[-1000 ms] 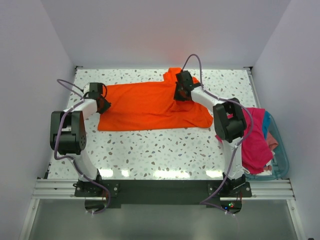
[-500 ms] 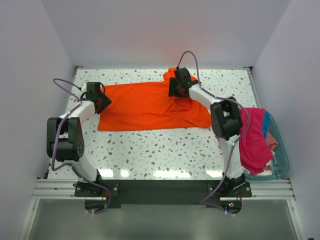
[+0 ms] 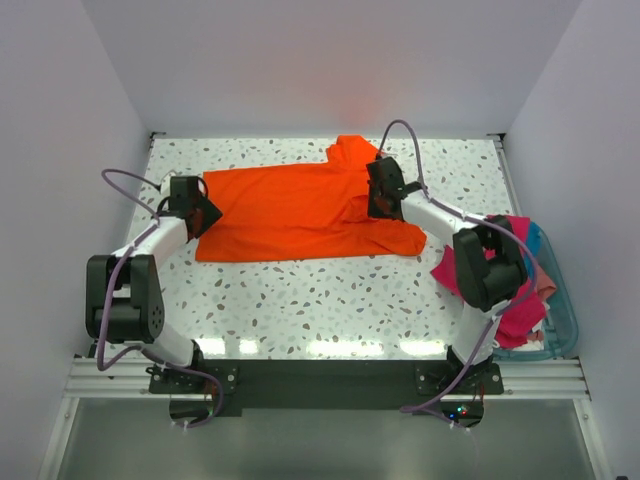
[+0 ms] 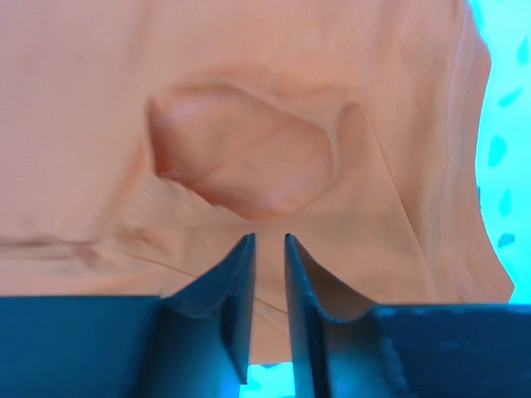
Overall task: Fold and stack the t-shirts
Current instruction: Fold the tshirt
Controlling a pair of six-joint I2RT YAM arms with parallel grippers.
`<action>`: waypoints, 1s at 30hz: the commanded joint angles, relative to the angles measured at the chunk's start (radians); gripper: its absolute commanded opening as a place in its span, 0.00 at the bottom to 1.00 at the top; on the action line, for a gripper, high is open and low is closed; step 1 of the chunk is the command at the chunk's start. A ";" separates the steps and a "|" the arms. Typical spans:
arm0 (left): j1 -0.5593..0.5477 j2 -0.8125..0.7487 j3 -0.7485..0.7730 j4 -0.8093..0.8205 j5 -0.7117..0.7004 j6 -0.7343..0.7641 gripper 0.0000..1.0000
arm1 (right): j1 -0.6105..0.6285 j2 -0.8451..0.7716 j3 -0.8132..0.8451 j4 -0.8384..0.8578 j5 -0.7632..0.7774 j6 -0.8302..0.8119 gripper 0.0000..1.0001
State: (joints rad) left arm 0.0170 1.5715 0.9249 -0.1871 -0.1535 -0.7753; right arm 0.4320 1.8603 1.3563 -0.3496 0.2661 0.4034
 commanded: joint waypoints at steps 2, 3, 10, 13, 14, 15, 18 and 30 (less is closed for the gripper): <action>-0.006 -0.054 -0.015 0.049 0.011 -0.010 0.51 | 0.004 0.003 -0.066 0.041 -0.001 0.020 0.18; -0.006 -0.056 -0.017 0.052 0.012 -0.012 0.51 | 0.005 0.011 -0.065 0.043 -0.005 0.021 0.14; -0.006 -0.062 -0.026 0.055 0.022 -0.012 0.50 | 0.004 0.117 0.006 0.046 -0.036 0.018 0.13; -0.006 -0.064 -0.031 0.058 0.022 -0.015 0.50 | 0.002 0.167 0.064 0.034 -0.039 0.014 0.14; -0.005 -0.062 -0.031 0.060 0.022 -0.015 0.50 | 0.004 0.178 0.079 0.032 -0.039 0.011 0.14; -0.006 -0.062 -0.029 0.057 0.022 -0.013 0.50 | 0.005 0.191 0.110 0.031 -0.034 0.009 0.14; -0.006 -0.061 -0.026 0.057 0.020 -0.012 0.50 | 0.005 0.226 0.162 0.017 -0.019 0.000 0.15; -0.006 -0.048 -0.026 0.054 0.029 -0.012 0.50 | 0.005 0.353 0.374 0.034 -0.114 -0.058 0.27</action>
State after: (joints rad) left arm 0.0162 1.5436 0.8982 -0.1722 -0.1333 -0.7757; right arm 0.4320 2.1925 1.6733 -0.3584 0.2054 0.3782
